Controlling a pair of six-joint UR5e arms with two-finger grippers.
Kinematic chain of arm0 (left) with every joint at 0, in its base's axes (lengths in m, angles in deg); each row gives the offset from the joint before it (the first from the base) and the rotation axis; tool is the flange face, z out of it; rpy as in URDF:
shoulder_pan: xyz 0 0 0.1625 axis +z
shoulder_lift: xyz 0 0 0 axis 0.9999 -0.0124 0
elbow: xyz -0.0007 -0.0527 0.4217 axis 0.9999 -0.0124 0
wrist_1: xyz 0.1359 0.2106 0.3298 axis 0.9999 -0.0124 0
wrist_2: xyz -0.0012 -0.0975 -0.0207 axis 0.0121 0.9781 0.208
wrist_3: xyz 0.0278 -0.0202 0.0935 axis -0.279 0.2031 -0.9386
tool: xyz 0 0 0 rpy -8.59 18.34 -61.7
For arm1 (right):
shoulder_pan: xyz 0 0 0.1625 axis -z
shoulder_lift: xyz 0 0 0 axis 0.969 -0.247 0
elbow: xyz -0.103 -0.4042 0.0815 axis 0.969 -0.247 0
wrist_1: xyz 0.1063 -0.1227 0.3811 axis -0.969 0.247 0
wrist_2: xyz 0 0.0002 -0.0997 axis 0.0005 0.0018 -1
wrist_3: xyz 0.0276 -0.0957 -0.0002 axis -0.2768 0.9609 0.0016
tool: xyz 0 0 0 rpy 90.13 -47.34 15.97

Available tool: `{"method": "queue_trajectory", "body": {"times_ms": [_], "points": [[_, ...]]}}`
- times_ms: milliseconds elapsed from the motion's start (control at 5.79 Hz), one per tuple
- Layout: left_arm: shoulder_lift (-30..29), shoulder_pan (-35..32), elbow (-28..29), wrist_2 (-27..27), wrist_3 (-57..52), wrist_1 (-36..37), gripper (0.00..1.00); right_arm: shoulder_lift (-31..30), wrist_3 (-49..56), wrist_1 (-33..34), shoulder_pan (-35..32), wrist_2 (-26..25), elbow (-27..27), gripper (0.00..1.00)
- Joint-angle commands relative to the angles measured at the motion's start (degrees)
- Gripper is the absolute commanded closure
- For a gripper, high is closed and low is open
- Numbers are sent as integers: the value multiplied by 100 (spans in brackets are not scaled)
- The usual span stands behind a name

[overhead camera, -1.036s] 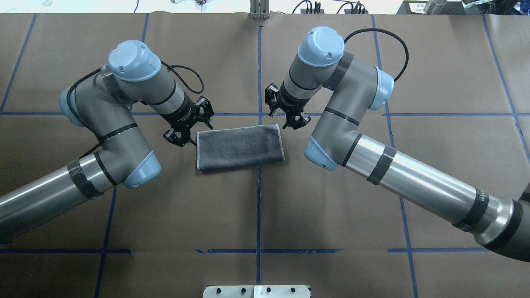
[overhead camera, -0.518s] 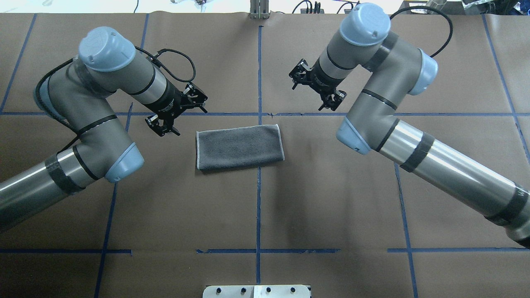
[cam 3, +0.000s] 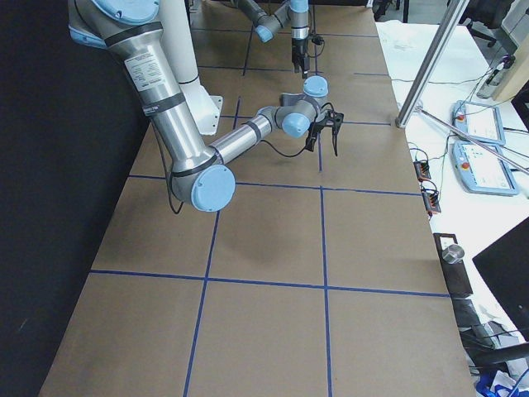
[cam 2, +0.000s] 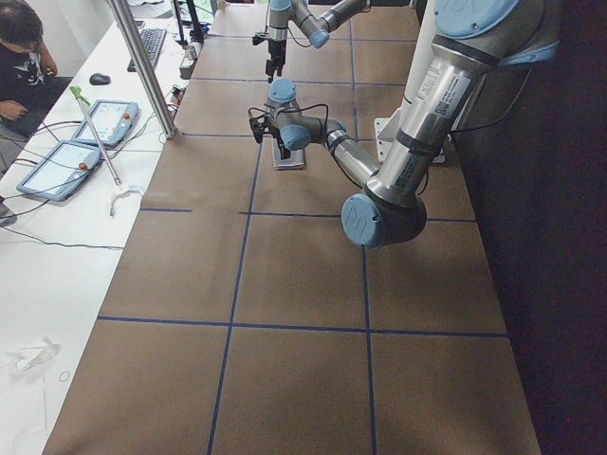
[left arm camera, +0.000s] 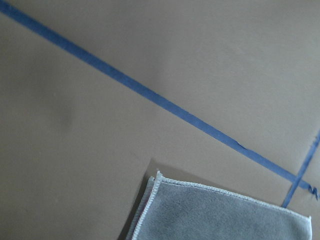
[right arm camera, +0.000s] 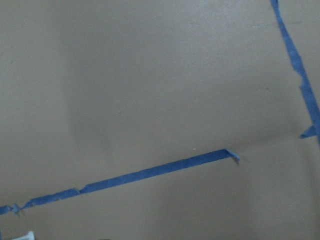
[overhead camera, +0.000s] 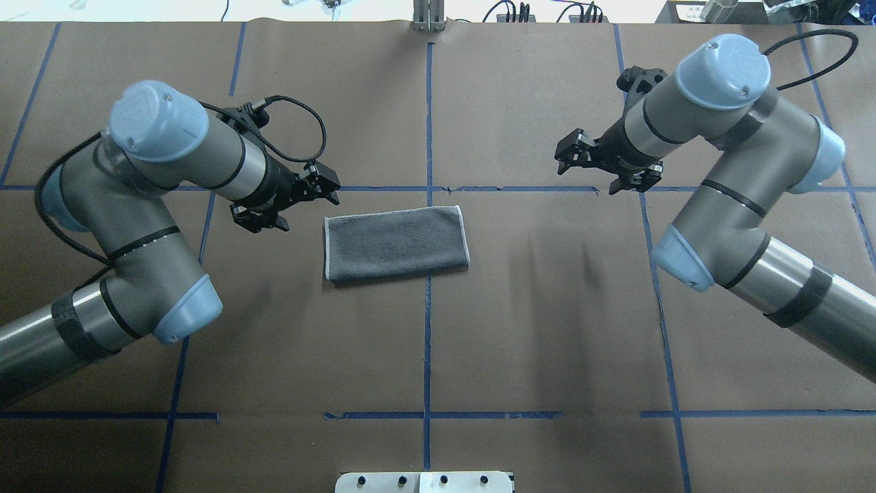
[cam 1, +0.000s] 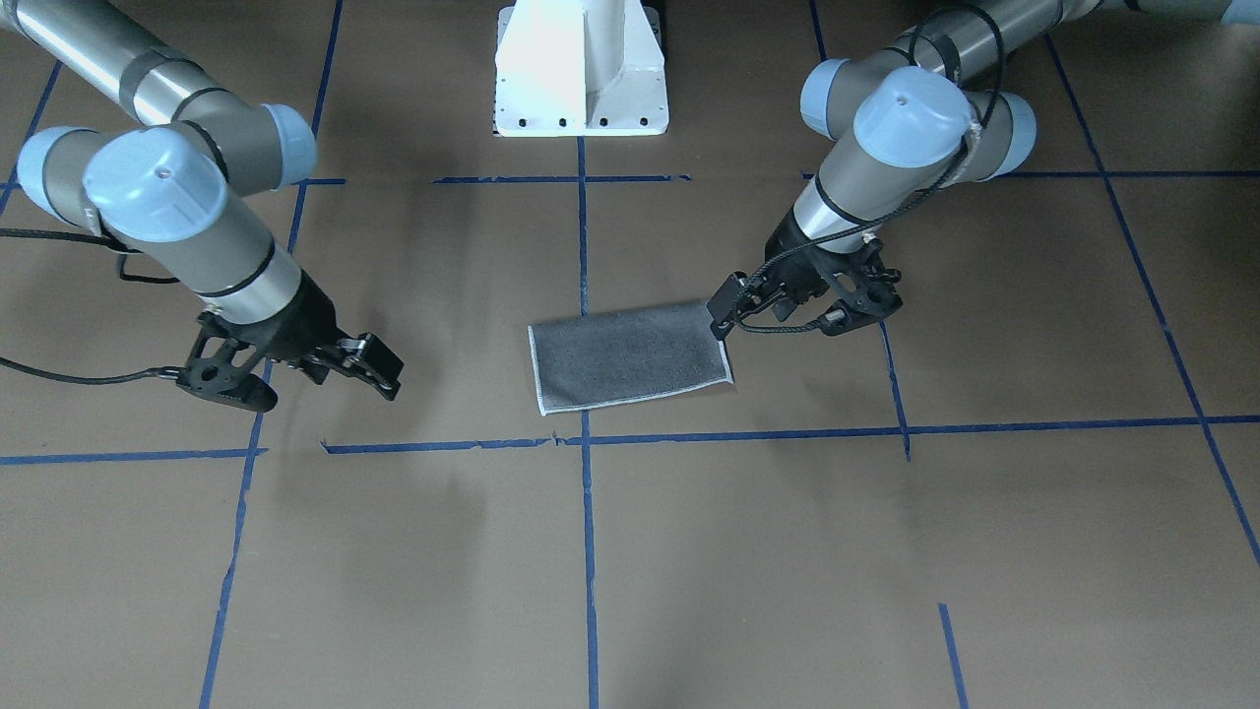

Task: Fold towel twice with both arms
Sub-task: 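Raise the right arm away while the left gripper moves to the folded towel's end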

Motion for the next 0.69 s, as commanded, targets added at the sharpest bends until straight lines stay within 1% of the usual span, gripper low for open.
{"method": "queue_trajectory", "body": {"times_ms": [0,173,345,518], "points": [[-16,502,161,-432,-22,25,0,-678,1179,1,-322,63,269,0],[-7,547,258,-433,-31,34,0,-1386,2202,10,-559,81,591,0],[-7,547,372,-416,-31,34,0,-1706,3083,80,-1057,325,551,0],[-42,556,460,-398,-31,34,0,-1849,3866,315,-1410,458,472,0]]}}
